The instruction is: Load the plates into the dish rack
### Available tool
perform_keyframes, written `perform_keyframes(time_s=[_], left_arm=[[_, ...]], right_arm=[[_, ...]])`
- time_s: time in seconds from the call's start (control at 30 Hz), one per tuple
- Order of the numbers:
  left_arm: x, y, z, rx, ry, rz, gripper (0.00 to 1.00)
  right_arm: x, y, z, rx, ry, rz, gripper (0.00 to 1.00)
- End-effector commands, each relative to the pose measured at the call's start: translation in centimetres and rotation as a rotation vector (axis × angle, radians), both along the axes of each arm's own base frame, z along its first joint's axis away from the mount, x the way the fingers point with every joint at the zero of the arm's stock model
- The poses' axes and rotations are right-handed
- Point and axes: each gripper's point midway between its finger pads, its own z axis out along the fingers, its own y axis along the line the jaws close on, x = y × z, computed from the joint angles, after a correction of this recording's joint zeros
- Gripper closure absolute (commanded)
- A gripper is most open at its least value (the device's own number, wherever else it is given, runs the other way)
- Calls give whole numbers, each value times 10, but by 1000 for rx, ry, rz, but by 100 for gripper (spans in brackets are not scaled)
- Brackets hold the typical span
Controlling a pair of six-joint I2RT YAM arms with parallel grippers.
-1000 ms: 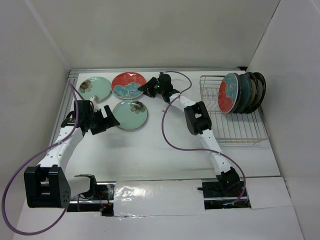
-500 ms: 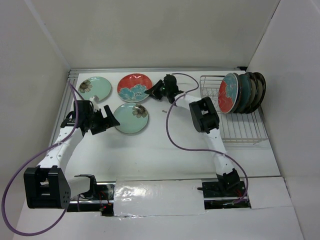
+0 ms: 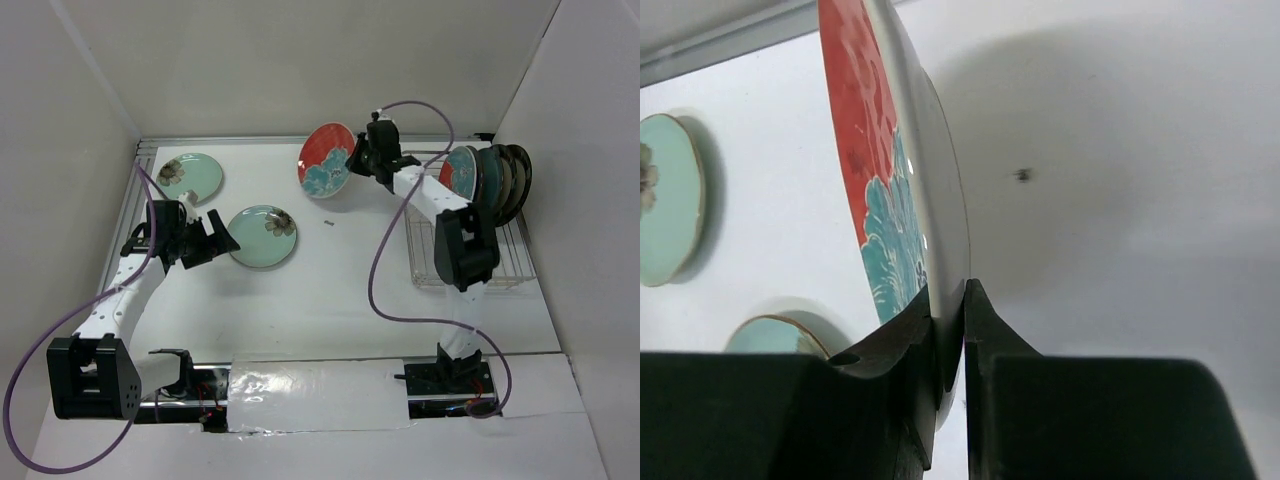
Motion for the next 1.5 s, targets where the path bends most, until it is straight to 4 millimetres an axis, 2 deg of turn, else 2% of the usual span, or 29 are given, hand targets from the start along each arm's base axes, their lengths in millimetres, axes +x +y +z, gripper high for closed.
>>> perform_keyframes(time_s=[0.0, 0.03, 0.07, 0.13, 0.17, 0.2, 0.27, 0.3, 0.33, 0.4, 0.5, 0.57, 0.63, 0.7, 0.73, 0.77, 0.87, 0.93, 1.0, 1.03, 1.1, 1.13, 1.2, 1.47], left_arm=[[5, -3, 14, -1, -55, -23, 1], [5, -3, 14, -1, -55, -23, 1], [5, -3, 14, -1, -55, -23, 1], [5, -3, 15, -7, -52, -17, 1], [5, -3, 15, -7, -52, -17, 1], [5, -3, 15, -7, -52, -17, 1], [4, -4, 15, -14, -52, -23, 1], [4, -4, 15, -14, -52, -23, 1], [4, -4, 15, -14, -52, -23, 1], [4, -4, 15, -14, -52, -23, 1], [4, -4, 15, -14, -52, -23, 1], [4, -5, 15, -20, -49, -16, 1], [5, -5, 13, -20, -40, -16, 1], [5, -5, 13, -20, -40, -16, 1], [5, -5, 13, -20, -40, -16, 1], [5, -5, 13, -20, -40, -16, 1], [5, -5, 13, -20, -40, -16, 1], [5, -5, 13, -20, -40, -16, 1], [5, -5, 13, -20, -40, -16, 1], [5, -5, 13, -20, -40, -16, 1], [5, -5, 10, -20, -31, -16, 1], [5, -5, 10, -20, -31, -16, 1], [5, -5, 10, -20, -31, -16, 1], [7, -5, 9, -20, -31, -16, 1]], right_arm=[[-17, -30, 181, -79, -435, -54, 100], [-24, -38, 194, -101, -463, -71, 100], [-39, -53, 223, -124, -512, -117, 100], [-54, -71, 237, -199, -545, -149, 100], [-62, -81, 250, -225, -566, -173, 100], [-76, -98, 266, -257, -588, -232, 100], [-91, -116, 274, -340, -601, -285, 100], [-106, -137, 291, -366, -624, -368, 100], [-113, -147, 285, -416, -612, -392, 100], [-136, -173, 297, -460, -626, -494, 100], [-153, -203, 296, -551, -610, -572, 100], [-157, -223, 286, -614, -574, -615, 100], [-159, -232, 282, -625, -562, -633, 100], [-159, -247, 268, -656, -535, -658, 100], [-159, -247, 268, -656, -535, -658, 100], [-158, -247, 260, -671, -524, -650, 100], [-157, -266, 247, -700, -501, -679, 100], [-151, -266, 240, -707, -486, -663, 100], [-150, -275, 232, -726, -469, -671, 100], [-147, -273, 230, -724, -471, -662, 100], [-146, -282, 223, -740, -459, -670, 100], [-144, -280, 226, -729, -477, -659, 100], [-145, -290, 221, -738, -462, -671, 100], [-134, -294, 198, -773, -430, -612, 100]])
